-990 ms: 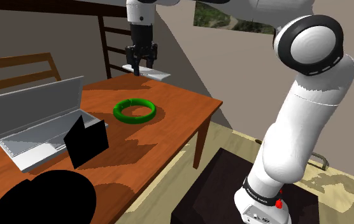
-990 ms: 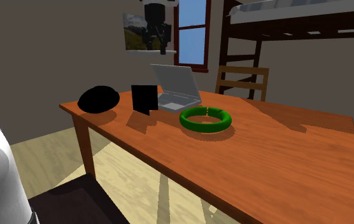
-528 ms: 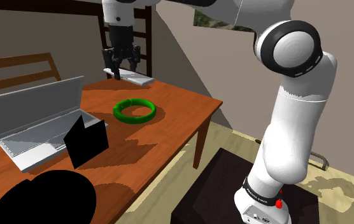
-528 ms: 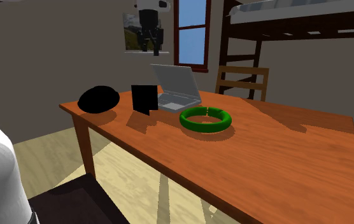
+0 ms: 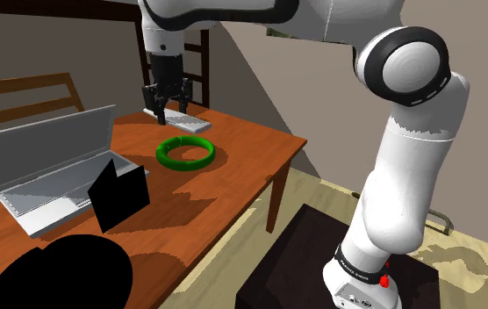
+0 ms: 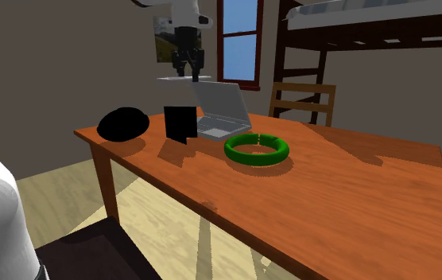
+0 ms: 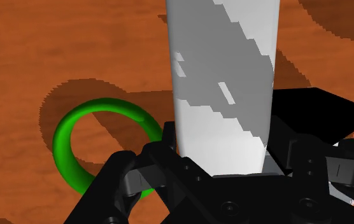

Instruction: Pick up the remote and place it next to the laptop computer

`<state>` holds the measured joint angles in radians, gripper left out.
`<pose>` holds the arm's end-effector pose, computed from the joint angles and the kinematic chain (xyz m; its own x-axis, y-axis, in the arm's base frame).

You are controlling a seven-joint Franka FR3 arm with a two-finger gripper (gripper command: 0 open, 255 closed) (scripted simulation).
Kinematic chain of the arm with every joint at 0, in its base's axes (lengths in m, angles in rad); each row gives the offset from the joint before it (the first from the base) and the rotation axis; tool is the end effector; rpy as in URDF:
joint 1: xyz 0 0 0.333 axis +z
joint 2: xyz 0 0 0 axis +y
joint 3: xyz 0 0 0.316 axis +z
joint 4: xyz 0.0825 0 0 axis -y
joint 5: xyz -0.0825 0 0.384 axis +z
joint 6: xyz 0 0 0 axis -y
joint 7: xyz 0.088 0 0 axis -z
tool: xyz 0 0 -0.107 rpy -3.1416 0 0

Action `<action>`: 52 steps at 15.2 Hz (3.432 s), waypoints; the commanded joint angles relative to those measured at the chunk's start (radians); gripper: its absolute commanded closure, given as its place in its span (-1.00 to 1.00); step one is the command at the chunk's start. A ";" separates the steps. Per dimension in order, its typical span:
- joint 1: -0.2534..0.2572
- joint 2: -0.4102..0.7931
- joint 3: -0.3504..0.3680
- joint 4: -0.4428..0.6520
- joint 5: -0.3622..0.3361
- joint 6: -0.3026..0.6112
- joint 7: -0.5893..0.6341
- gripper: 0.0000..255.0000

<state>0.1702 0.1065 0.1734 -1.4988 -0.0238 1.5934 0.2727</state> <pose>0.5568 0.1908 0.6005 0.9975 0.0706 -0.0085 0.0707 -0.9975 0.0080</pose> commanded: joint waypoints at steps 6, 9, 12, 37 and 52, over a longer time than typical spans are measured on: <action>-0.002 -0.020 -0.001 -0.120 0.003 0.101 -0.001 1.00; -0.003 -0.023 -0.001 -0.164 0.004 0.143 -0.001 1.00; -0.003 -0.024 -0.002 -0.206 0.004 0.183 -0.001 1.00; -0.002 0.045 -0.004 -0.459 -0.012 0.504 0.011 1.00; 0.002 0.116 -0.008 -0.526 -0.029 0.641 0.023 1.00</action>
<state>0.1719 0.2221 0.1658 -2.0253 -0.0532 2.2336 0.2961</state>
